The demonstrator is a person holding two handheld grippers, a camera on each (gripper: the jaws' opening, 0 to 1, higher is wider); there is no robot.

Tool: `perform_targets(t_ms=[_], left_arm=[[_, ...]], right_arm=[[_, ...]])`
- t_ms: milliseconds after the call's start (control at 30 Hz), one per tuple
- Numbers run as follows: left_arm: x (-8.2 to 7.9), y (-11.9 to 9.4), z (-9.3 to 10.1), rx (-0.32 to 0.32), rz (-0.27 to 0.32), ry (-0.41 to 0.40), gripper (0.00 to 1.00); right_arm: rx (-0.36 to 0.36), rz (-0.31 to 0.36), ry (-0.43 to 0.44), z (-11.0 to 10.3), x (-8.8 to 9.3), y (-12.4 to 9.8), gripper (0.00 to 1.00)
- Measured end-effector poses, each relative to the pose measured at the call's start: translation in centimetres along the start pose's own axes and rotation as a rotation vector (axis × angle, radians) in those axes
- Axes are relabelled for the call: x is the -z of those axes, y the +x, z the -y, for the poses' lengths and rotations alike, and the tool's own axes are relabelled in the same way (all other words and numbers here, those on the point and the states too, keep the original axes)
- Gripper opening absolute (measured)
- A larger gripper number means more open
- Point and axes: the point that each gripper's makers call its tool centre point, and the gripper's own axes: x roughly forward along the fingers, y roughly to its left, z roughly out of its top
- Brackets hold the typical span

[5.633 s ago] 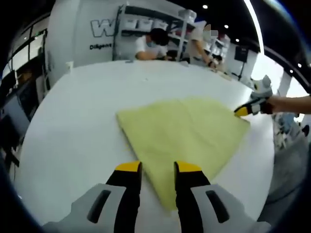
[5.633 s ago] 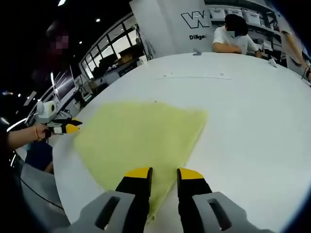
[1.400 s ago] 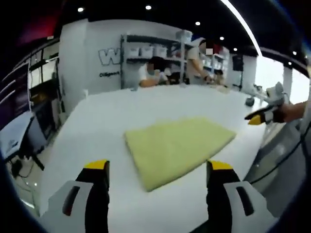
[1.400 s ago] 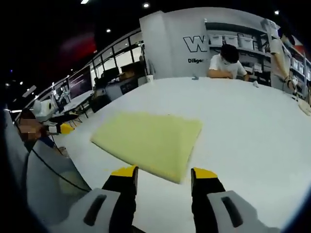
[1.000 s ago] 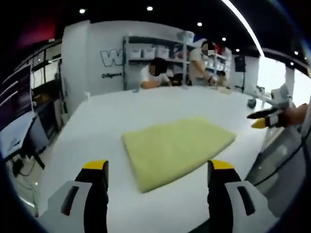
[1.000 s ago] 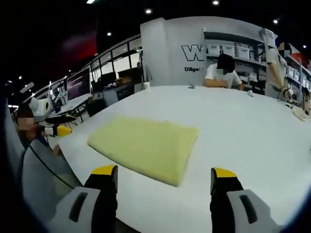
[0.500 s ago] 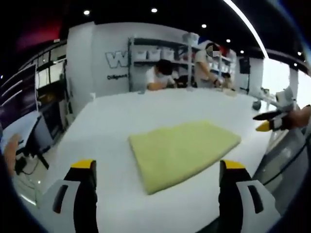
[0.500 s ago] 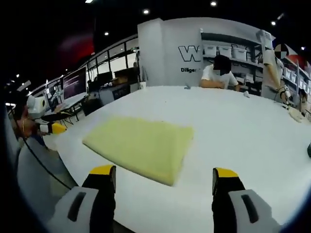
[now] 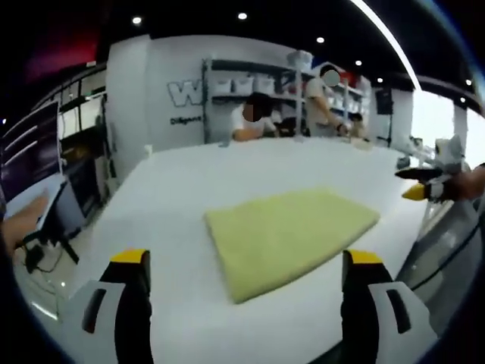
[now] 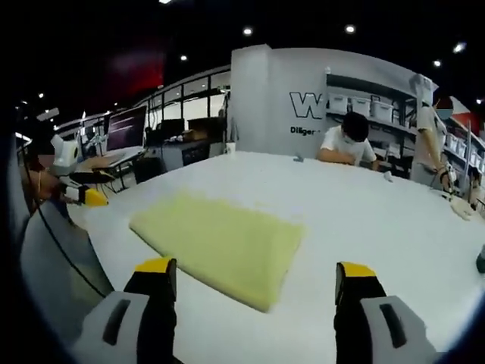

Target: Fold the garment on the visible template until the final outline fits inside the template.

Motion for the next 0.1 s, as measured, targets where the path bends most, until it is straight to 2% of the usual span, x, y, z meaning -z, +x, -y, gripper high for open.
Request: perform_targets(t_ms=[100], left_arm=[[-0.29,-0.04,0.33,0.011,0.013,-0.014,0.99]], right_arm=[[-0.023,-0.036,-0.037,-0.64,0.60,0.35,0.88]])
